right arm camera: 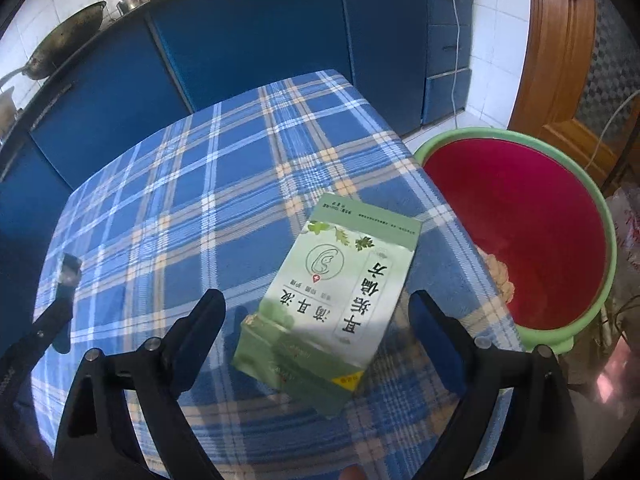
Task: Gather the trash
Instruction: 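Carry the hook and green box over the red bucket and open both tools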
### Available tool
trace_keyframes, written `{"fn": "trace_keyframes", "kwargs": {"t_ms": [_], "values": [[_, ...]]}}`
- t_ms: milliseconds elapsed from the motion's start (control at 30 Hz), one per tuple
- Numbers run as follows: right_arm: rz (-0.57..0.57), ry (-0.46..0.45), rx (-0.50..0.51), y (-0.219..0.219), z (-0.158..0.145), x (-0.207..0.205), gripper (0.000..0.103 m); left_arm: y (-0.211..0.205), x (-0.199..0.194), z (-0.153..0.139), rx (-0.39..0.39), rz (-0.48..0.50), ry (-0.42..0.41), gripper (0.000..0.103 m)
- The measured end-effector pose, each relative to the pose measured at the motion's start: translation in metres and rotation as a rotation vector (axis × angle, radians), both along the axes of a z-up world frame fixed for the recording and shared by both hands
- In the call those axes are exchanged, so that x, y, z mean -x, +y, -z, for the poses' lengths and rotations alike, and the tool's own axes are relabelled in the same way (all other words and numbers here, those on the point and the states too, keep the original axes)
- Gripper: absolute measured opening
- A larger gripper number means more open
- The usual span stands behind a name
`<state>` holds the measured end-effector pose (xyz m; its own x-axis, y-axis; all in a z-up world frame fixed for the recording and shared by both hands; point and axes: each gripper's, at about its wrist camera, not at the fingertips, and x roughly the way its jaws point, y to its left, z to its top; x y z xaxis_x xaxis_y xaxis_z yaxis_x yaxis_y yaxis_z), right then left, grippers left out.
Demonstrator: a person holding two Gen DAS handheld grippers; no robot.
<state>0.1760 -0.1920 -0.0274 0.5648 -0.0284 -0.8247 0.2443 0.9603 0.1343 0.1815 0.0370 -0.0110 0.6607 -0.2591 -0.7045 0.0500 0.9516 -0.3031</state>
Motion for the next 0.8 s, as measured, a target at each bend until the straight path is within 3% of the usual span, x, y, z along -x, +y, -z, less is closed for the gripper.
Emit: {"fn": "trace_keyframes", "kwargs": {"t_ms": [133,233,800], "values": [[0.010,-0.005,0.030,-0.001,-0.001,0.004,0.076,0.000,0.001,0.000,0.001,0.004,0.000,0.018],[0.004,-0.013,0.012,-0.006,-0.002,0.008,0.072,-0.002,0.003,-0.001,-0.001,0.009,-0.002,0.018],[0.043,-0.089,-0.100,-0.051,-0.017,0.042,0.065,-0.042,0.012,-0.019,-0.037,0.085,-0.027,0.018]]}}
